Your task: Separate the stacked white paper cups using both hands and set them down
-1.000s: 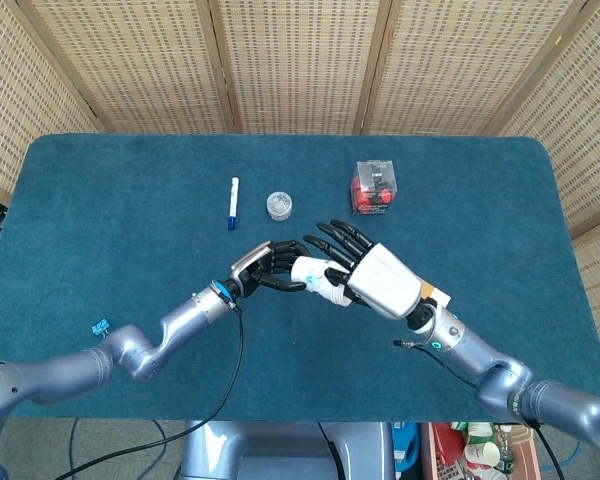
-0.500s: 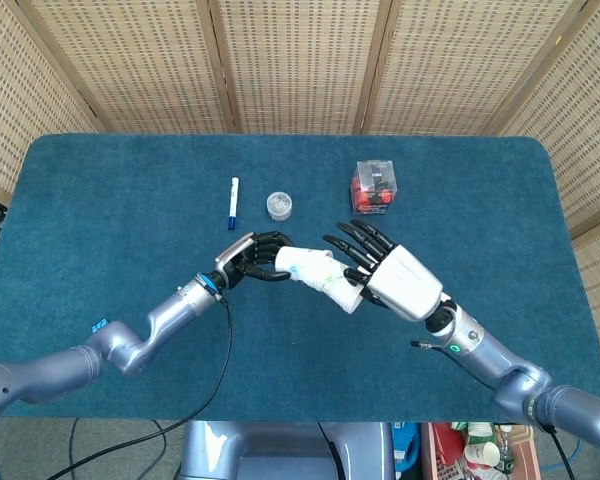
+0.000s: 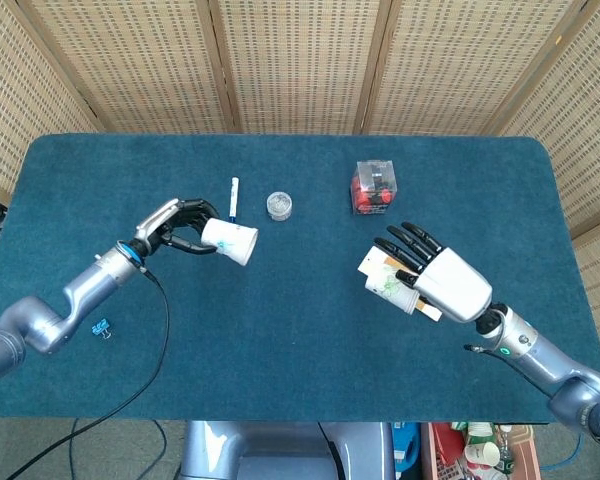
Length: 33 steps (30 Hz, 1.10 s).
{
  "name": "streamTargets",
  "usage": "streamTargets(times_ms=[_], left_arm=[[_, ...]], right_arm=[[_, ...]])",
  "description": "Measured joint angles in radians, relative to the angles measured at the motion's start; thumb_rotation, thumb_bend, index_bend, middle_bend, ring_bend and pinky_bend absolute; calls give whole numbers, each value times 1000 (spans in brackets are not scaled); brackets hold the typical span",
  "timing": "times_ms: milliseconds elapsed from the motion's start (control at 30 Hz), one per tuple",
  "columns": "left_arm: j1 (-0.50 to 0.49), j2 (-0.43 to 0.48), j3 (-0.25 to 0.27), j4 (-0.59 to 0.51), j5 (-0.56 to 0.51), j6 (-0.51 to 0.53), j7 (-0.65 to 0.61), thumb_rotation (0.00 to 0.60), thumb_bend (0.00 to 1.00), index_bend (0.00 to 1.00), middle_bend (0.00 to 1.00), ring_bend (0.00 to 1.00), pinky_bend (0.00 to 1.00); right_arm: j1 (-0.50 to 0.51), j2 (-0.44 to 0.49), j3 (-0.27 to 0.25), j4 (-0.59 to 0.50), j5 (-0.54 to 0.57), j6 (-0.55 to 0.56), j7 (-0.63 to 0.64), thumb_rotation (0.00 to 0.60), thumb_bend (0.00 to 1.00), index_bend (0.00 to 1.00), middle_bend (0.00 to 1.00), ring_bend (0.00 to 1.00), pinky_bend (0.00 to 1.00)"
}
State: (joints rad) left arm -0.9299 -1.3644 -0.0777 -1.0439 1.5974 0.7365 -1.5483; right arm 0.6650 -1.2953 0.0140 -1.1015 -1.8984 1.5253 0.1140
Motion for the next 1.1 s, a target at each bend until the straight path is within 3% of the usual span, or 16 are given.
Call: streamTargets(times_ms=[167, 400, 567, 633, 700, 767, 800, 1100], left_arm=[[21, 32, 12, 39, 1, 27, 254, 600, 227, 499, 486, 487, 452], [75, 34, 2, 61, -56, 85, 831, 600, 227, 500, 486, 487, 452], [117, -7, -7, 80, -110, 133, 1161, 600, 227, 499, 485, 487, 452], [136, -37, -10, 92, -134, 157, 1268, 600, 227, 468, 417, 428, 431], [156, -73, -13, 102, -161, 178, 1338, 600, 227, 277, 202, 230, 320], [168, -95, -14, 106, -183, 181, 1367, 600, 225, 34, 11, 25, 152], [171, -99, -13, 104, -192, 171, 1376, 600, 221, 4, 0, 3, 117], [201, -26, -47, -70, -293, 123, 1412, 600, 184, 0, 0, 0, 29]], right_arm=[[21, 29, -26, 13, -15, -89, -48, 600, 497, 721, 228, 89, 194], [55, 36, -65, 18, -30, -239, -164, 600, 496, 721, 231, 90, 208], [69, 24, -80, 8, -24, -322, -251, 600, 476, 717, 232, 93, 209], [71, 15, -83, 3, -20, -336, -278, 600, 351, 606, 213, 94, 208], [73, 8, -83, 1, -18, -341, -291, 600, 99, 296, 119, 82, 201], [73, 0, -80, 2, -16, -340, -303, 600, 3, 86, 30, 40, 169], [72, -5, -76, 2, -10, -339, -306, 600, 0, 27, 4, 15, 146], [29, -56, 40, -73, 132, -249, -311, 600, 0, 0, 0, 0, 112]])
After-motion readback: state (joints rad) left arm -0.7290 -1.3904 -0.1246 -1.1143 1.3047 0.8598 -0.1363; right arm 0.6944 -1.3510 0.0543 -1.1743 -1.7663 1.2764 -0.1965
